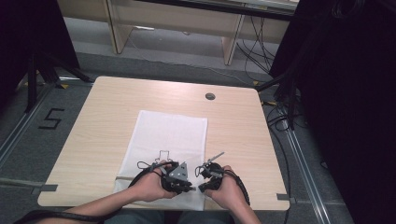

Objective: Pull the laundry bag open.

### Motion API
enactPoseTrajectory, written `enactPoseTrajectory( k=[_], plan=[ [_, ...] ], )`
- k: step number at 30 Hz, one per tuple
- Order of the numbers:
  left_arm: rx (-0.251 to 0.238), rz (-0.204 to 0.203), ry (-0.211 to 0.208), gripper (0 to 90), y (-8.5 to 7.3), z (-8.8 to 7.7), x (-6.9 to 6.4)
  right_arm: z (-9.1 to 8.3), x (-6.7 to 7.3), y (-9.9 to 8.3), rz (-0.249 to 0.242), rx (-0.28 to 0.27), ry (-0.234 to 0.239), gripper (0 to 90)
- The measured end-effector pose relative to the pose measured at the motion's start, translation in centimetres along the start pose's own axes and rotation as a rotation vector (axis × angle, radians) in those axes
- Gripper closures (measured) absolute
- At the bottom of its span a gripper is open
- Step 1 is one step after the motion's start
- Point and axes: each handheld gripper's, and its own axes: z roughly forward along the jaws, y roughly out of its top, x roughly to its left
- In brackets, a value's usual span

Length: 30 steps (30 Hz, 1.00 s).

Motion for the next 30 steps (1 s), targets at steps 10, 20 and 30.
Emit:
enactPoseTrajectory(
  k=[10, 20, 30],
  plan=[
    [-0.002, 0.004, 0.0, 82.0, -0.2, -0.5, 0.0, 0.0, 0.0, 0.0, 0.002, 0.004, 0.0, 90.0],
    [0.0, 0.005, 0.001, 82.0, -0.3, -0.7, 0.1, -0.1, 0.0, 0.0, 0.004, 0.006, -0.001, 90.0],
    [0.002, 0.021, 0.004, 81.9, -0.5, -1.2, 0.2, -0.1, 0.0, 0.0, 0.004, 0.006, -0.001, 90.0]
  ],
)
